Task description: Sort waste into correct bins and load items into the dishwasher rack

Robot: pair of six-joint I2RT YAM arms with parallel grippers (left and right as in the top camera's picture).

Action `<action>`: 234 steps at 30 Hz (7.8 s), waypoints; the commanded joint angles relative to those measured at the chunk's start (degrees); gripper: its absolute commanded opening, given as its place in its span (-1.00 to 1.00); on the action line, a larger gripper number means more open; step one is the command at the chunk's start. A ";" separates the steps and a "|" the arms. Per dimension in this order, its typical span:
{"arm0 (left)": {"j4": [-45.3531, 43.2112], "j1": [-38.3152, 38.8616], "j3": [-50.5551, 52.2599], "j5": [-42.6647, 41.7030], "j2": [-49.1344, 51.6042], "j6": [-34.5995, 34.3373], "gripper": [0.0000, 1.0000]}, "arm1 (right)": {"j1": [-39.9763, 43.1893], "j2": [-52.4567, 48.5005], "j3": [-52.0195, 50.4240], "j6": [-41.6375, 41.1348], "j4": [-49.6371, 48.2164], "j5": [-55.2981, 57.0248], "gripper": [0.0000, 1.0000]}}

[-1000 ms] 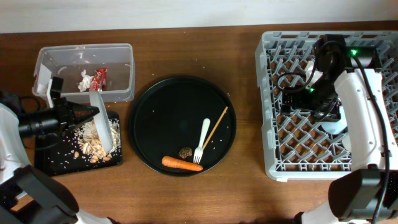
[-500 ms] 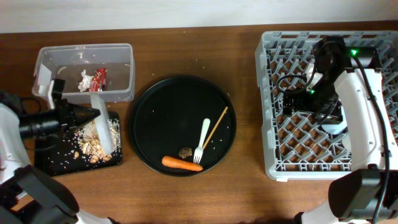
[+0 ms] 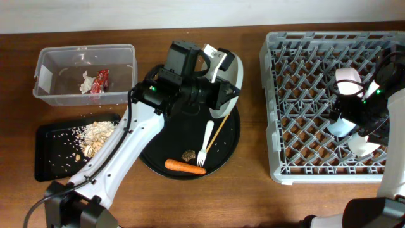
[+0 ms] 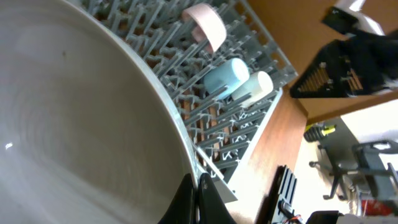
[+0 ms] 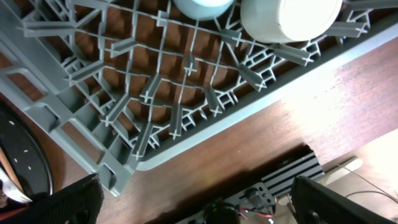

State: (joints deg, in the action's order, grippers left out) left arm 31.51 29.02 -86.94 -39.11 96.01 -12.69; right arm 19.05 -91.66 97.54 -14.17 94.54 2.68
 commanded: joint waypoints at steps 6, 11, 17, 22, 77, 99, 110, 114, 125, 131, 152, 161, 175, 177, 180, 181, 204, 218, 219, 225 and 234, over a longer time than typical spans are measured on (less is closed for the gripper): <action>16.00 -0.24 6.36 28.59 7.28 -0.96 -1.00 | 0.04 0.37 -0.26 0.61 -0.22 -0.98 0.97; 15.67 1.05 6.25 27.78 11.30 -0.96 -0.23 | 0.04 0.37 -0.26 0.61 -0.24 -0.98 0.97; 45.46 -21.90 -4.90 37.03 -9.94 -0.98 0.98 | -11.80 0.37 -0.24 14.53 -5.53 -20.02 0.97; 50.47 -38.34 -4.55 36.98 -11.06 -0.98 0.98 | -39.06 -5.84 -0.26 11.56 -20.74 -19.82 0.98; 47.87 -40.41 -0.09 36.54 -11.06 -0.98 0.98 | -43.12 -13.84 9.92 -15.98 -8.92 -13.07 0.97; 47.87 -40.44 -0.09 36.52 -11.06 -0.98 0.98 | -57.90 -23.10 -8.63 -25.33 -31.43 -3.04 -0.92; 47.89 -40.44 -0.09 36.54 -11.06 -0.96 0.98 | -31.39 -9.86 -2.69 -7.04 -10.34 1.27 -0.92; 48.04 -40.44 -0.09 36.54 -11.06 -0.96 0.98 | -27.26 -9.88 -13.29 -5.77 -16.02 3.65 -0.92; 48.06 -40.44 -0.09 36.54 -11.06 -0.96 0.98 | -24.70 -9.97 -18.99 -5.95 -22.23 3.56 0.04; 48.06 -40.44 -0.09 36.52 -11.06 -0.98 0.98 | -33.70 -3.98 -5.99 -6.21 -20.20 -12.70 0.25; 48.06 -40.44 -0.09 36.52 -11.06 -0.98 0.98 | -51.52 -33.09 -1.68 -19.30 -33.33 -11.15 -0.92; 48.04 -40.41 -0.09 34.82 -11.06 -0.98 0.98 | -26.27 -11.74 9.79 -0.79 -2.80 -0.33 -0.92; 49.16 -40.35 -0.09 30.82 -11.06 -0.98 0.98 | -24.96 -7.98 -13.94 6.21 -22.25 1.03 -0.33; 49.09 -37.44 -0.09 29.22 -11.06 -1.51 0.98 | -24.04 3.28 -12.00 6.21 -21.84 1.03 0.02; 48.41 -25.81 0.50 29.24 -10.95 -9.79 0.98 | -18.82 9.44 -12.02 6.40 -18.08 -0.31 0.44; 47.32 -20.33 2.84 29.22 -10.95 -20.13 0.98 | -17.51 8.98 -12.48 6.38 -17.25 -0.70 0.44; 5.14 -1.20 42.53 31.91 -0.90 -50.16 -0.15 | -17.46 7.87 -12.74 6.40 -17.11 -0.66 0.44; 5.42 -15.56 38.16 46.97 -24.76 -28.74 -0.56 | -17.46 7.87 -12.74 6.40 -17.11 -0.48 0.44; 5.42 -22.14 38.03 46.01 -24.79 -26.56 -0.57 | -17.46 7.87 -12.74 6.40 -17.11 -0.50 0.44; 3.52 -51.80 38.03 46.01 -20.61 -24.30 -0.58 | -17.46 7.87 -12.74 6.40 -17.03 -0.52 0.44; -0.22 -55.60 38.01 42.51 -5.07 -24.30 0.28 | -17.46 7.87 -12.74 6.40 -16.94 -0.50 0.44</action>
State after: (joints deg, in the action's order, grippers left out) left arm 30.83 -26.39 -47.97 5.78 90.80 -37.34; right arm 1.15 -83.74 84.79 -7.53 77.65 2.11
